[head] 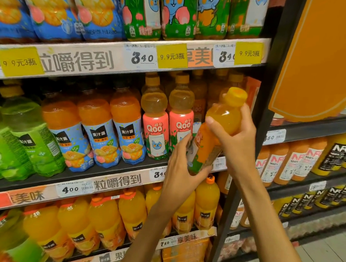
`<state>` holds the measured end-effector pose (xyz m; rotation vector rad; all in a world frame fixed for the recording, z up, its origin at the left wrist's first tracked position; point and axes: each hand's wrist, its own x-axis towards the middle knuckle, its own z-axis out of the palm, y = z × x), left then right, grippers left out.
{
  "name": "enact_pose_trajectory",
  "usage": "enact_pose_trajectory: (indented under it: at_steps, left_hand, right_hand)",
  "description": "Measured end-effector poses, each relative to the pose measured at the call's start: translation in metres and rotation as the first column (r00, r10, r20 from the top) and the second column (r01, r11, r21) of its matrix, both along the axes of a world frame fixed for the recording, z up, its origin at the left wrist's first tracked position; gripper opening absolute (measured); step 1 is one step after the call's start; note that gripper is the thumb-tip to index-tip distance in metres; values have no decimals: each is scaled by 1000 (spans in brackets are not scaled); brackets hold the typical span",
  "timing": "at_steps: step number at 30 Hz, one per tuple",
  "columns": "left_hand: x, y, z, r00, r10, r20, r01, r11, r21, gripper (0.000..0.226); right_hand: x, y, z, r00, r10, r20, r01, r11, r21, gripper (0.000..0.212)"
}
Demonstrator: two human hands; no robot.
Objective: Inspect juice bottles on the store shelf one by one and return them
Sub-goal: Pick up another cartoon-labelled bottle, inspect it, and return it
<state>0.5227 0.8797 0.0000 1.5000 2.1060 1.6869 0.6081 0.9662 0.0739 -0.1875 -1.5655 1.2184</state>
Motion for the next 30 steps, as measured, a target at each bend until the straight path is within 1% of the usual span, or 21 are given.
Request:
enact_pose_trajectory:
  at_steps: [3,5,8,10,11,12,13,14,15,16,17,19,20,22,23,25,27,29,30]
  left_hand:
    - [8,-13,6,988,-84,128,89,995,-34,77]
    - [16,-23,9,966,-136,220,139,990,-1,67]
    - [24,-41,8,886,-284,365,276,958,76,50]
    - [26,-54,7,817,-380,433,387,919,76,43]
    - [27,-60,6,777,-414,474,433,898,74,43]
    - [27,-65,3,734,-438,519,471,879,77,47]
    - [28,-68,0,695,-448,563,495,865,77,56]
    - [29,-70,-2,665,-445,600,510,857,71,68]
    - [30,-72,-4,650,-437,622,513,856,65,77]
    - [31,-73,-5,655,-418,629,498,865,56,79]
    - [31,-74,-5,674,-392,626,468,883,48,75]
    - [32,-75,-1,706,-345,618,394,917,61,59]
    - [34,-75,1,722,-324,612,362,930,65,51]
    - [38,-75,5,751,-273,602,297,953,61,37]
    - [41,-75,7,756,-250,605,261,963,72,35]
    - [44,-76,7,730,-226,645,204,973,110,47]
    - [45,-79,8,645,-214,734,178,976,129,61]
    - [44,-84,10,528,-220,821,216,969,120,72]
    - [43,-86,10,492,-230,839,250,961,117,76]
  right_hand:
    - [14,-4,4,981,178,-74,-189,961,-203,46]
    - [18,-7,6,968,242,-73,-253,926,-282,53]
    - [21,-7,10,921,377,-97,-387,860,-332,58]
    - [21,-8,10,856,497,-143,-513,779,-360,67]
    - [20,-10,9,811,560,-171,-579,722,-379,71]
    - [18,-13,8,764,614,-200,-636,661,-399,71]
    - [16,-16,6,726,650,-222,-674,610,-417,68]
    - [15,-19,5,710,666,-228,-687,585,-432,62]
    - [14,-22,3,717,665,-211,-675,587,-446,54]
    - [13,-25,2,749,641,-168,-635,622,-458,43]
    - [13,-28,1,797,596,-98,-568,684,-457,33]
    - [13,-33,2,888,454,74,-393,832,-392,28]
    - [12,-36,2,908,396,135,-330,876,-351,29]
    - [10,-42,4,913,360,193,-286,900,-330,32]
    - [9,-44,7,906,371,205,-288,894,-344,35]
    - [9,-45,12,879,442,178,-342,846,-409,42]
    - [10,-45,17,842,533,89,-431,762,-483,41]
    - [11,-44,16,808,589,14,-491,687,-536,40]
    - [11,-44,15,791,612,-7,-514,659,-549,40]
